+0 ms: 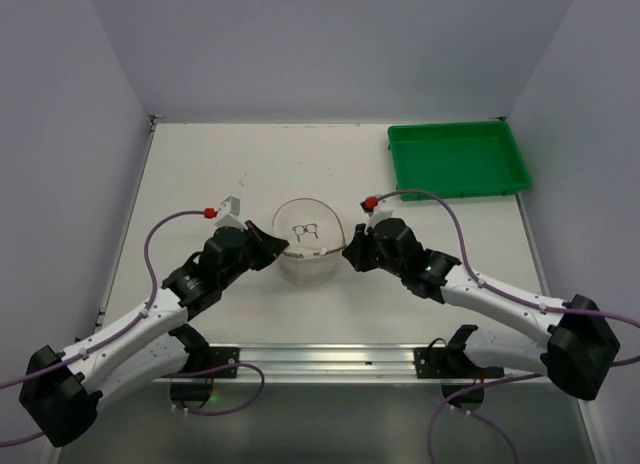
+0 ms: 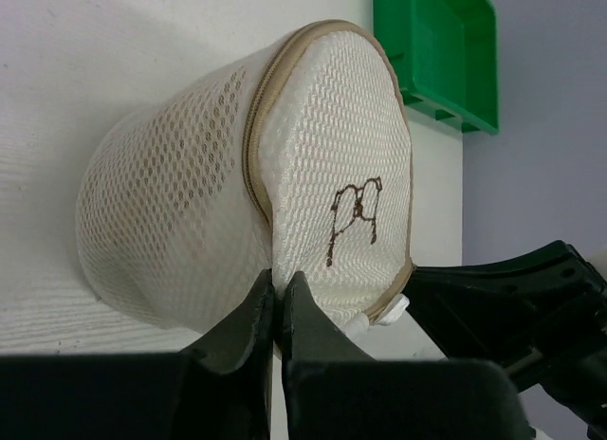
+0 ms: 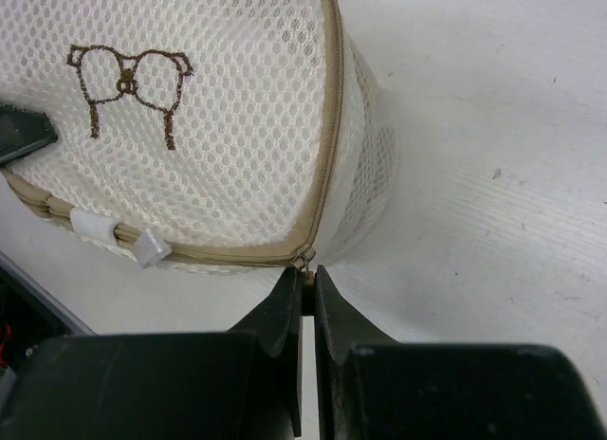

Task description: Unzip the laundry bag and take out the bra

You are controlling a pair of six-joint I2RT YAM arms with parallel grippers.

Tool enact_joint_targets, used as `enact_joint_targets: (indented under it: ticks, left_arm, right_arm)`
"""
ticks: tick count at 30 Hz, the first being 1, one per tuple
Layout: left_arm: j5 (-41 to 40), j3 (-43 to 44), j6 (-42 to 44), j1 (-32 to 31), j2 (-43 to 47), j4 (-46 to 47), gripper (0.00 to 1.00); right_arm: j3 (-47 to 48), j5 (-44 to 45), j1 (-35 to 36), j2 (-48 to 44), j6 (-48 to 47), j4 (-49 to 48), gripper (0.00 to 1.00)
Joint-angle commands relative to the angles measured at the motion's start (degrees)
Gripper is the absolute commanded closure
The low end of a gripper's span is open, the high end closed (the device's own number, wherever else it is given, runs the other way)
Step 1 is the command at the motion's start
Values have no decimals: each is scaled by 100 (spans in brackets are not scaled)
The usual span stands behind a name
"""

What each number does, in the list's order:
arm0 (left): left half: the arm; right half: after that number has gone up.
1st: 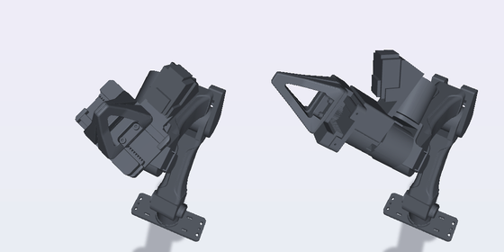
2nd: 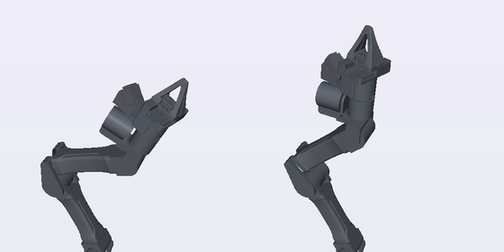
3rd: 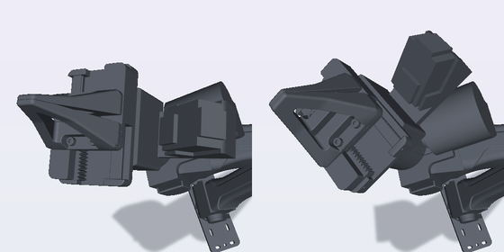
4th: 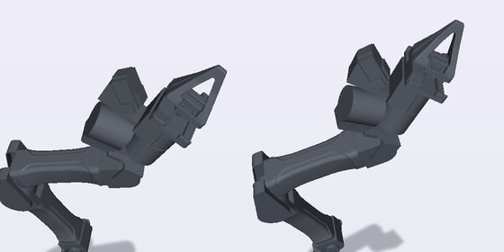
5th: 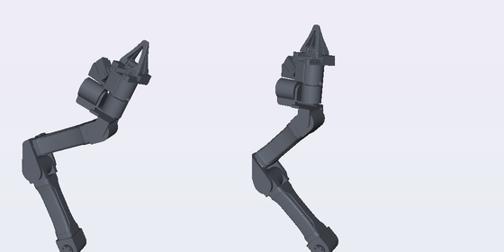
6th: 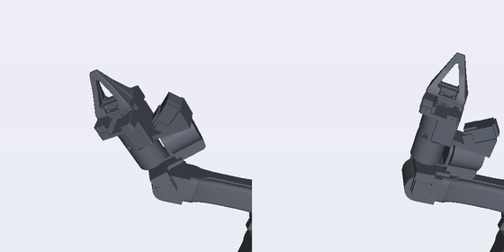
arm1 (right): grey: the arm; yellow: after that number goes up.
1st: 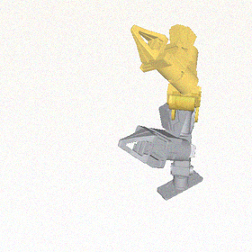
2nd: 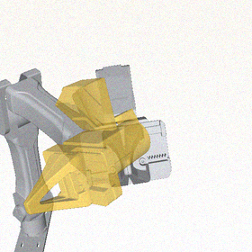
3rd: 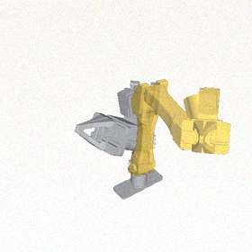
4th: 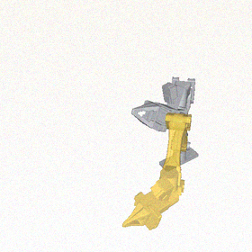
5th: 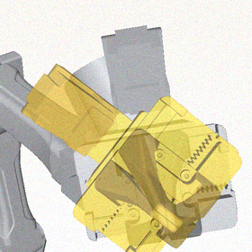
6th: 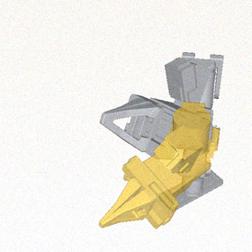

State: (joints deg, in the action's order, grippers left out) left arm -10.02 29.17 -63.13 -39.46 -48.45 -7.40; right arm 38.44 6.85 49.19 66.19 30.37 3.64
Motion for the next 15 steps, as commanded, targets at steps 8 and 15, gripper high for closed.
enact_joint_targets:
  ticks: [8,15]
  left_arm:
    - [1010,413,1830,1134,-796,212,100]
    - [1468,1942,2227,1169,-2151,345,41]
  right_arm:
    - [-187,-631,-226,-414,-480,148,100]
    - [647,-694,757,682,20,-328,100]
